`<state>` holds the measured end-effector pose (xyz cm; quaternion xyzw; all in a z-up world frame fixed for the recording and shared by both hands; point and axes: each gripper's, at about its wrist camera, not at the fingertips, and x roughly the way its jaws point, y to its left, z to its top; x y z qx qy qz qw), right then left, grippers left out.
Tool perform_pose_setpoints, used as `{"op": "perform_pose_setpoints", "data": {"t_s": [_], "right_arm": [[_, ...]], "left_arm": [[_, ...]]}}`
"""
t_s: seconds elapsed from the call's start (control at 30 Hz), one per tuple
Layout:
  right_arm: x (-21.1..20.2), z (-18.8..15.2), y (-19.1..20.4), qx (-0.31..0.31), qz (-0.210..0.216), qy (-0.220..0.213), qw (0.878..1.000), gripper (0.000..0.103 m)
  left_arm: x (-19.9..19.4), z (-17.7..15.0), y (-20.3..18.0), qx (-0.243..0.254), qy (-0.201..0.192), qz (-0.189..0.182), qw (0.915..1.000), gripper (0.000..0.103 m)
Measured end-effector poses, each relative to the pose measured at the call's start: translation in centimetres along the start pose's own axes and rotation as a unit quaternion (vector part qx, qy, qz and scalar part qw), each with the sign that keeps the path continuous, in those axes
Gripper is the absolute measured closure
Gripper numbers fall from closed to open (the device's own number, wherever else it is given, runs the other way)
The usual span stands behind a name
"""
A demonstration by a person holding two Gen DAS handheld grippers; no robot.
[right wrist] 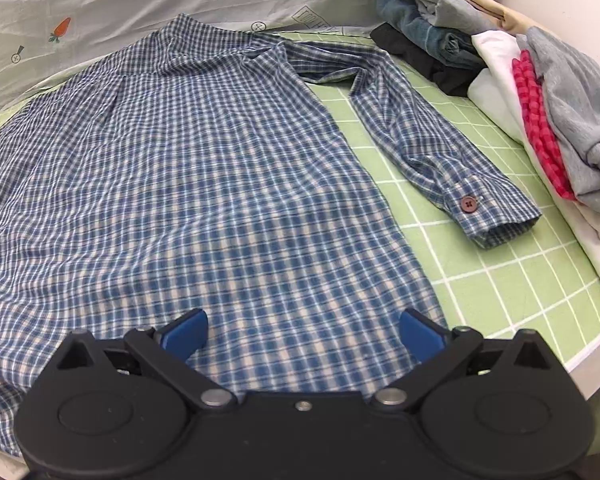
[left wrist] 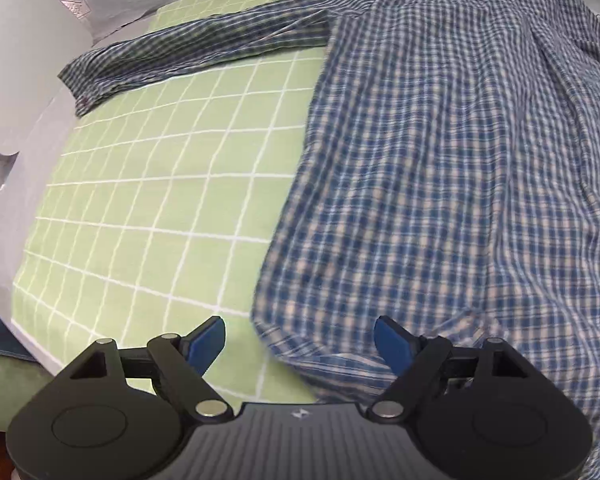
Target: Fold clothes
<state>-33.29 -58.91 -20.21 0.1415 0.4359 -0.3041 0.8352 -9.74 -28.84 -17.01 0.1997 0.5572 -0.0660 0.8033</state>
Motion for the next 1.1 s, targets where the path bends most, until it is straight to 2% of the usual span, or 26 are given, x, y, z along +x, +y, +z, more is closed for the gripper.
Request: {"op": "perform_pose_setpoints", "data": {"t_s": [0.07, 0.2, 0.27, 0.33, 0.43, 0.57, 0.77, 0.9, 1.03, 1.1], "right_arm": [[0.2, 0.0, -0.6, 0.008, -0.001, 0.003, 1.0, 0.0], [0.5, 0.0, -1.7, 0.026, 0.0, 0.008, 1.0, 0.0], [0.5, 0.0, -2.1, 0.035, 0.001, 0.009, 0.999, 0.0], [0.4, 0.1, -2.4, 0.044, 0.002, 0.009, 0.999, 0.001], [0.1, 0.2, -3.1, 0.067, 0.004, 0.012, 0.998, 0.007], [-0.5, 0.1, -4.3, 0.086, -0.004, 0.008, 0.996, 0.007], [-1.0, -0.5, -6.0, 0.095, -0.011, 0.011, 0.995, 0.008], [-1.0, -0.5, -6.3, 0.096, -0.008, 0.011, 0.995, 0.009], [-1.1, -0.3, -6.3, 0.095, 0.012, 0.007, 0.995, 0.02], [-1.1, -0.4, -6.2, 0.097, 0.022, 0.007, 0.995, 0.025]], "left_arm": [[0.0, -0.7, 1.3, -0.012, 0.004, 0.011, 0.9999, 0.02], [0.4, -1.7, 4.4, -0.083, 0.022, -0.029, 0.9959, 0.019], [0.4, -2.0, 4.9, -0.102, 0.026, -0.045, 0.9934, 0.019], [0.1, -2.4, 4.4, -0.097, 0.026, -0.045, 0.9939, 0.019], [-0.5, -2.9, 3.4, -0.083, 0.022, -0.044, 0.9953, 0.019], [-0.9, -3.1, 3.3, -0.068, 0.02, -0.052, 0.9961, 0.019], [-1.3, -5.2, 5.4, -0.022, 0.032, -0.038, 0.9985, 0.018], [-1.5, -5.9, 7.2, -0.035, 0.037, -0.018, 0.9986, 0.018], [-1.6, -6.1, 8.6, -0.056, 0.038, 0.018, 0.9975, 0.018], [-1.7, -6.0, 9.3, -0.071, 0.032, 0.018, 0.9968, 0.018]]}}
